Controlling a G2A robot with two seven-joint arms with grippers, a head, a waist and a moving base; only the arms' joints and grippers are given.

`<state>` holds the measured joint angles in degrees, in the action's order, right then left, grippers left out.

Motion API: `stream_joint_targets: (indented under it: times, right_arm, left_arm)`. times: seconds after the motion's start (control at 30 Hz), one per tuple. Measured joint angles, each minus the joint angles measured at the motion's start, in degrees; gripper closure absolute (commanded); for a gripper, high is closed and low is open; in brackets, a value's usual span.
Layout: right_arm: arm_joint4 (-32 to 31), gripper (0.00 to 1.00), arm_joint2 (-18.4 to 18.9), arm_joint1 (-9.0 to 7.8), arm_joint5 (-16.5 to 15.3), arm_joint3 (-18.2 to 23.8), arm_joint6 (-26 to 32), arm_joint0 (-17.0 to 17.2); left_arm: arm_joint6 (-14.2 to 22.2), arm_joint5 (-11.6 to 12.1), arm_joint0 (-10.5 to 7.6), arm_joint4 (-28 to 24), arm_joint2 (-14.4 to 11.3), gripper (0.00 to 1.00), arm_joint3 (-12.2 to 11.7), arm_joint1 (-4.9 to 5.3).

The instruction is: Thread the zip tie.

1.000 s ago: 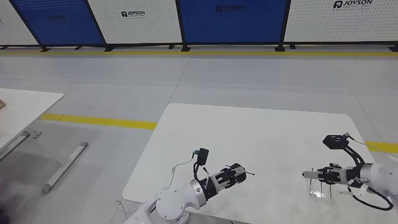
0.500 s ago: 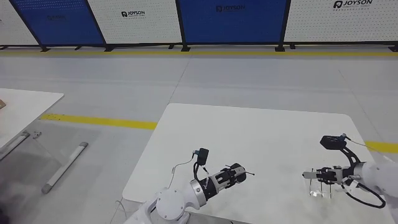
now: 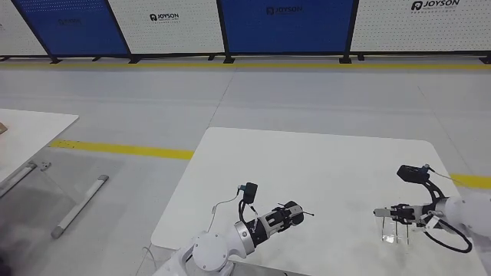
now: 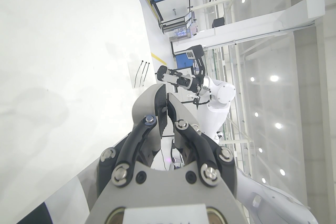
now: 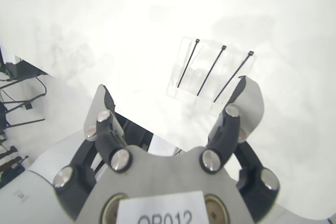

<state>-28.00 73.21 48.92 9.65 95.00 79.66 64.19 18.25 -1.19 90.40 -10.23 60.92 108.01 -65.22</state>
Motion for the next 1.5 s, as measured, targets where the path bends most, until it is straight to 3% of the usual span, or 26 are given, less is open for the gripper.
stream_joint_targets:
  times: [0.13,0.5,0.53,0.57,0.63,0.8,1.37,1.5]
  right_arm:
    - [-2.18,0.0,-1.53,-0.46,4.74,1.95,-0.02,-0.42]
    - [-2.89,0.0,-1.93,-0.44,4.56,1.66,-1.92,0.5]
    - [-3.18,0.21,-1.96,-0.46,4.58,1.77,-1.97,0.52]
    - [-3.39,0.53,-1.96,-0.47,4.73,1.84,-1.97,0.53]
    - [-3.65,0.55,-1.87,-0.5,5.22,2.05,-1.86,0.54]
    - [-4.79,0.74,-1.36,-0.7,6.09,2.81,-1.26,0.93]
    - [-7.38,0.75,-5.3,-0.69,9.4,-0.25,-0.02,-0.83]
    - [-7.03,0.81,-6.54,-0.71,9.85,-1.66,-0.02,-2.08]
  left_arm:
    - [0.0,0.0,0.0,0.0,0.0,1.0,0.0,0.0]
    - [0.0,0.0,0.0,0.0,0.0,1.0,0.0,0.0]
    - [0.0,0.0,0.0,0.0,0.0,1.0,0.0,0.0]
    - [0.0,0.0,0.0,0.0,0.0,1.0,0.0,0.0]
    - [0.0,0.0,0.0,0.0,0.0,1.0,0.0,0.0]
    - [0.0,0.0,0.0,0.0,0.0,1.0,0.0,0.0]
    - [0.0,0.0,0.0,0.0,0.0,1.0,0.0,0.0]
    - [0.0,0.0,0.0,0.0,0.0,1.0,0.0,0.0]
